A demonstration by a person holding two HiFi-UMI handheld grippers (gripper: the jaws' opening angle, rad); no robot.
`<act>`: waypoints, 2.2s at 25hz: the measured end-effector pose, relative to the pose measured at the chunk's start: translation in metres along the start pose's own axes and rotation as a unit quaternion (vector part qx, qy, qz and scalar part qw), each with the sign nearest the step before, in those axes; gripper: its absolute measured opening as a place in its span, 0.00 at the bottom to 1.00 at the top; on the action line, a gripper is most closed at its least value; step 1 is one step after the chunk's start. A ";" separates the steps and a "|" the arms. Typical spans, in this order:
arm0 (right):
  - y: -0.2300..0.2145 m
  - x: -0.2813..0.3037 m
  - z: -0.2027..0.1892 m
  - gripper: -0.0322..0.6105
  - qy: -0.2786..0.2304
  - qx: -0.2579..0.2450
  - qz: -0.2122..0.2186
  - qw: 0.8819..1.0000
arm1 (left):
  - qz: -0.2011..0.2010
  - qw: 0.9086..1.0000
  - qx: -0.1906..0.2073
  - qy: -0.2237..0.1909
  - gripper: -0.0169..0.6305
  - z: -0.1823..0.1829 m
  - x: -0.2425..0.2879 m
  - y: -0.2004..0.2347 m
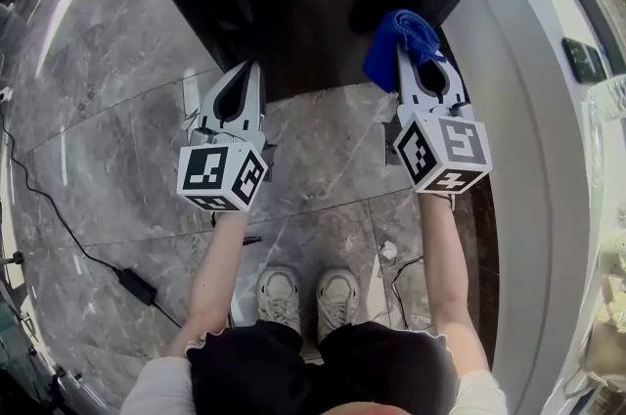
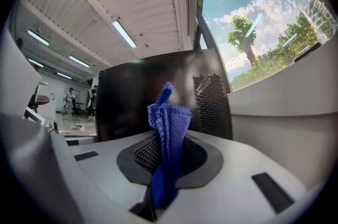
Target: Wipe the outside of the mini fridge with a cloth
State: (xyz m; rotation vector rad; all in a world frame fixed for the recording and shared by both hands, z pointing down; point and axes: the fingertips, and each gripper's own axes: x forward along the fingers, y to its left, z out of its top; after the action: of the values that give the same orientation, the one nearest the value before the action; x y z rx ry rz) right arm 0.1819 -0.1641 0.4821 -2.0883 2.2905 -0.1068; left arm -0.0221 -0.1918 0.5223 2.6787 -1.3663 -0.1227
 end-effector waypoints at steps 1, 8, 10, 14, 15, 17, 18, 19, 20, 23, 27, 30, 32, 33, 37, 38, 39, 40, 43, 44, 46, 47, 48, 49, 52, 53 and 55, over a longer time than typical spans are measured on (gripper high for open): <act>0.016 0.003 -0.001 0.15 -0.002 0.003 0.018 1.000 | 0.006 1.000 0.002 -0.003 0.03 0.000 -0.004 0.006; 0.133 0.034 -0.014 0.15 -0.009 -0.006 0.124 0.992 | 0.051 0.999 0.015 0.008 0.03 -0.007 -0.030 0.038; 0.163 0.040 -0.025 0.15 -0.004 -0.004 0.148 0.989 | 0.063 0.998 0.017 0.010 0.03 -0.011 -0.037 0.050; 0.212 0.059 -0.048 0.15 0.014 0.004 0.197 0.980 | 0.084 0.996 0.011 0.011 0.03 -0.017 -0.048 0.073; 0.219 0.064 -0.051 0.15 0.017 0.000 0.202 0.979 | 0.088 0.996 0.010 0.012 0.03 -0.019 -0.050 0.076; 0.229 0.070 -0.054 0.15 0.018 -0.011 0.209 0.978 | 0.096 0.995 0.009 0.014 0.03 -0.021 -0.053 0.082; 0.232 0.072 -0.055 0.15 0.017 -0.016 0.210 0.978 | 0.099 0.995 0.008 0.015 0.03 -0.022 -0.054 0.084; 0.233 0.073 -0.054 0.15 0.015 -0.018 0.210 0.977 | 0.101 0.995 0.008 0.017 0.03 -0.024 -0.055 0.086; 0.233 0.073 -0.054 0.15 0.014 -0.020 0.209 0.978 | 0.102 0.995 0.006 0.018 0.03 -0.024 -0.054 0.087; 0.228 0.073 -0.052 0.15 0.013 -0.022 0.205 0.978 | 0.095 0.995 0.004 0.019 0.03 -0.026 -0.049 0.082; 0.215 0.070 -0.049 0.15 0.011 -0.025 0.196 0.980 | 0.072 0.997 0.012 0.021 0.03 -0.027 -0.038 0.061; 0.198 0.066 -0.045 0.15 0.007 -0.028 0.177 0.984 | 0.057 0.998 0.011 0.020 0.03 -0.027 -0.030 0.050; 0.182 0.064 -0.043 0.15 0.006 -0.025 0.160 0.987 | 0.051 0.999 0.007 0.019 0.03 -0.028 -0.025 0.043; 0.172 0.063 -0.042 0.15 0.005 -0.025 0.152 0.988 | 0.048 0.999 0.006 0.019 0.03 -0.029 -0.022 0.040; 0.131 0.057 -0.043 0.15 0.007 -0.025 0.113 0.993 | 0.029 0.999 -0.003 0.021 0.03 -0.035 -0.009 0.021; 0.120 0.056 -0.042 0.15 0.007 -0.029 0.103 0.994 | 0.022 0.999 -0.004 0.023 0.03 -0.037 -0.005 0.014; 0.110 0.054 -0.042 0.15 0.006 -0.036 0.093 0.995 | 0.015 1.000 -0.005 0.024 0.03 -0.039 -0.001 0.008; 0.100 0.052 -0.041 0.15 0.004 -0.043 0.083 0.996 | 0.008 1.000 -0.006 0.025 0.03 -0.042 0.003 0.002; 0.068 0.048 -0.038 0.15 0.000 -0.056 0.053 0.997 | -0.010 0.999 -0.013 0.030 0.03 -0.050 0.015 -0.015; 0.057 0.046 -0.037 0.15 -0.002 -0.058 0.043 0.997 | -0.016 0.999 -0.014 0.032 0.03 -0.053 0.018 -0.020; 0.037 0.043 -0.036 0.15 -0.005 -0.057 0.023 0.998 | -0.026 0.999 -0.019 0.037 0.03 -0.060 0.025 -0.028; 0.026 0.042 -0.037 0.15 -0.006 -0.054 0.011 0.998 | -0.030 0.999 -0.021 0.038 0.03 -0.063 0.028 -0.031; 0.016 0.040 -0.037 0.15 -0.007 -0.051 0.000 0.999 | -0.032 0.998 -0.024 0.039 0.03 -0.066 0.030 -0.034; 0.006 0.039 -0.038 0.15 -0.007 -0.049 -0.012 0.999 | -0.034 0.998 -0.026 0.040 0.03 -0.068 0.031 -0.035; -0.024 0.034 -0.040 0.15 -0.006 -0.046 -0.045 0.998 | -0.040 0.998 -0.034 0.045 0.03 -0.076 0.035 -0.040; -0.033 0.032 -0.040 0.15 -0.005 -0.048 -0.055 0.997 | -0.042 0.997 -0.036 0.047 0.03 -0.079 0.037 -0.042; -0.049 0.029 -0.040 0.15 -0.004 -0.057 -0.074 0.996 | -0.047 0.997 -0.037 0.049 0.03 -0.082 0.041 -0.046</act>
State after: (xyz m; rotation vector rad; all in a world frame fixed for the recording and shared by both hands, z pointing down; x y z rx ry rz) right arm 0.2252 -0.1964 0.5261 -2.3070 2.1850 0.0273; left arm 0.0498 -0.1918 0.5960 2.6511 -1.1849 -0.0497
